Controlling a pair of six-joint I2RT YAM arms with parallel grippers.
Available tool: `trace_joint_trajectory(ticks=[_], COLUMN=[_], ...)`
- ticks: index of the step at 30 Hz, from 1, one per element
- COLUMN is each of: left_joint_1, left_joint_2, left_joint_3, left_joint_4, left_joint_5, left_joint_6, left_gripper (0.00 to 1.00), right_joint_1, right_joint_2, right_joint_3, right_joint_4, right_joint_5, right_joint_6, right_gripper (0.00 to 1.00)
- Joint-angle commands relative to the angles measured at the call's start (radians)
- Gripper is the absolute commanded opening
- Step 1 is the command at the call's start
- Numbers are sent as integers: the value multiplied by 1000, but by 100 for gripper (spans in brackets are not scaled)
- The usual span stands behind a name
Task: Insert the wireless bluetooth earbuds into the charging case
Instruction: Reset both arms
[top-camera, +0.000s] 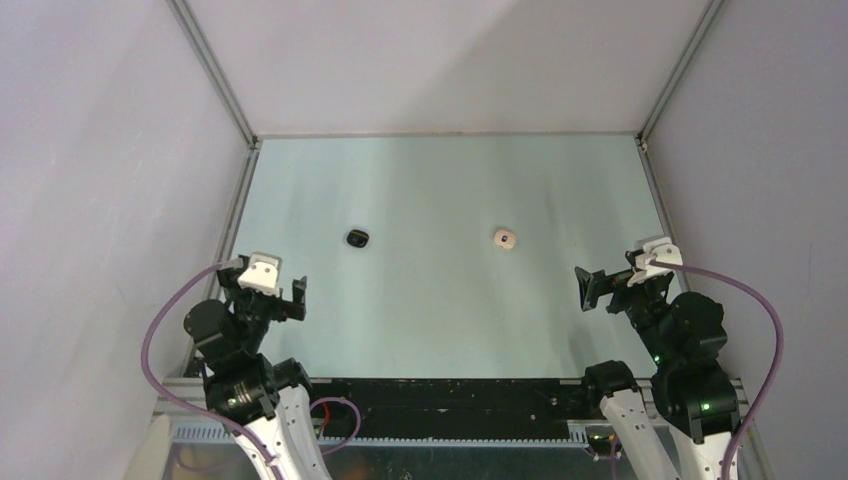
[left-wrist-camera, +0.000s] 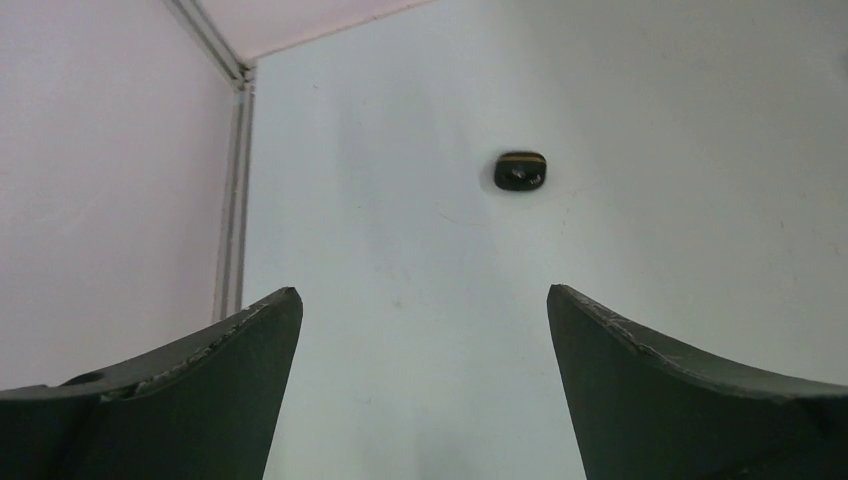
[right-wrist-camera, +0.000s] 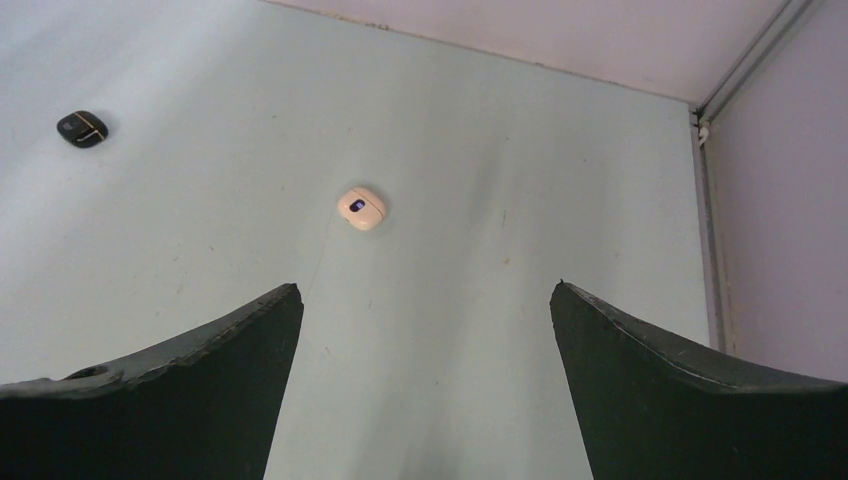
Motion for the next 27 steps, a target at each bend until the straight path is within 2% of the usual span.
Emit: trace_joint_trajectory(ticks=[1,3,27], left_joint_1=[9,10,9], left_joint_2=[-17,-25,-36], left_joint_3=[-52,-50,-50], left_joint_4=[-38,-55,-61], left_joint_5=[150,184,186], left_joint_6=[159,185,189], left_gripper=[99,99,100], right_joint_1=[-12,-16,-25], right_joint_2=[-25,-28,-10], right_joint_3=[-13,-17,-44], right_joint_4=[52,54,73], right_joint_5=[22,16,40], right_joint_6=[-18,-20,-34], right_gripper=[99,99,99])
